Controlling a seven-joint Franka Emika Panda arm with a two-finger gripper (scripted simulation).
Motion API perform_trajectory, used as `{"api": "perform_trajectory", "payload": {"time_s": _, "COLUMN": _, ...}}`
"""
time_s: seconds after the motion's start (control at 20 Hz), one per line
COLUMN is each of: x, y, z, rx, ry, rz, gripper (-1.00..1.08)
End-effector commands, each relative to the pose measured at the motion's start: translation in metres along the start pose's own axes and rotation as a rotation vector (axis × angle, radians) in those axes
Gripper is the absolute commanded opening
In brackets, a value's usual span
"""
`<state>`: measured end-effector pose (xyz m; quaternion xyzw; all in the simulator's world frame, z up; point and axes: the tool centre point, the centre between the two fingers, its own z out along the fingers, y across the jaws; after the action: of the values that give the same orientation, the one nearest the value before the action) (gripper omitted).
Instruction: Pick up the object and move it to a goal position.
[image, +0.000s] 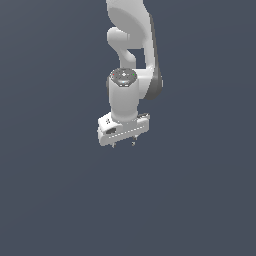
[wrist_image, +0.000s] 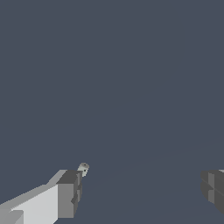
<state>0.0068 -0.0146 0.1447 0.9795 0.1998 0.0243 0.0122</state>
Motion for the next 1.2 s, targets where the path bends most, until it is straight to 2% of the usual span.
{"api": "perform_trajectory", "payload": {"time_s": 0.0, "x": -0.003, "y": -0.004, "z": 0.007, "rx": 0.000, "ry": -0.005, "rz": -0.078, "gripper": 1.00}}
{"api": "perform_trajectory", "payload": {"time_s": 1.15, "x": -0.036, "y": -0.045, "z": 0.060, "rx": 0.030, "ry": -0.027, "rz": -0.792, "gripper": 1.00}}
